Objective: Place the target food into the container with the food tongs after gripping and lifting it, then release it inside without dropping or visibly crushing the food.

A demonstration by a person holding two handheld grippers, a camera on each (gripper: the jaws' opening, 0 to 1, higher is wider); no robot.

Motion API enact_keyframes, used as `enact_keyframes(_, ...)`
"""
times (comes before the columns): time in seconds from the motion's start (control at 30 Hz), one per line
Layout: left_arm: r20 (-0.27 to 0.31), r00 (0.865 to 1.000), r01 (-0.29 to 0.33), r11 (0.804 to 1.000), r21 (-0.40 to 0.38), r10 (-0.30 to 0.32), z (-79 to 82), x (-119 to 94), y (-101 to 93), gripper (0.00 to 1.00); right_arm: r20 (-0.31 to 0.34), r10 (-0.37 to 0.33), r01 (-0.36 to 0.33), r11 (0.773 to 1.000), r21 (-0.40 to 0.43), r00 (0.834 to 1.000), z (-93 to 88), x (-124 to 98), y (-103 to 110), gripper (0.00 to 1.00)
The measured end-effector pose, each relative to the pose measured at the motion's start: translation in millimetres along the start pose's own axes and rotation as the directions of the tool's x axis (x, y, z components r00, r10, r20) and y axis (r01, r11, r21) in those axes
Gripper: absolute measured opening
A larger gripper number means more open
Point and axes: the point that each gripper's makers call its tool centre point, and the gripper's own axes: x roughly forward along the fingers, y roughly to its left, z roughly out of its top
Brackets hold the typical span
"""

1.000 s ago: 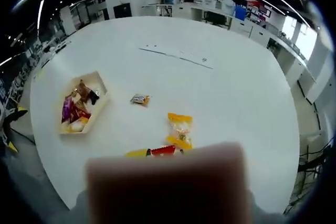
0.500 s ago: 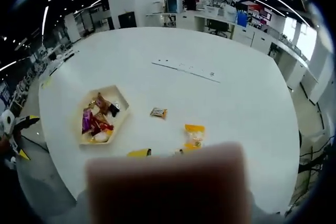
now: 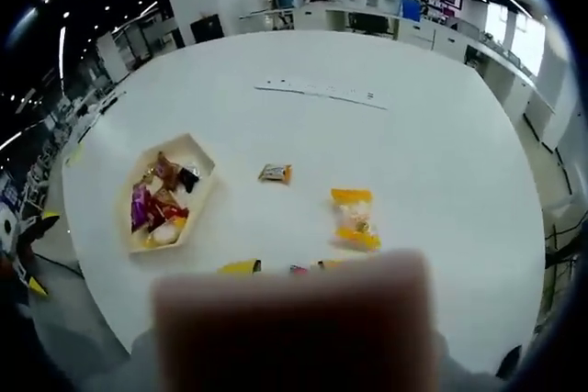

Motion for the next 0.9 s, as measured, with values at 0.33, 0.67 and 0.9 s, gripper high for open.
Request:
enact_keyframes(0.33,-0.008,1.000,0.001,1.000,0.002,-0.001,-1.5,0.9,-0.2,0.94,-0.018,-0.060,0.061,0.994,0.088,0.998,-15.5,19.5,-12.8,0.25)
enact_keyframes(0.67,-0.004,1.000,0.001,1.000,-0.004,-0.001,-2.3,1.3,-0.2,0.95,-0.048,-0.103,0.108,0.986,0.129,0.994,-26.1,35.8,-12.4,0.25)
enact_keyframes(0.9,-0.006,1.000,0.003,1.000,0.002,-0.003,-2.3,2.0,-1.8,0.96,-0.055,-0.134,0.139,0.987,0.087,0.989,-31.5,43.4,-17.9,0.22)
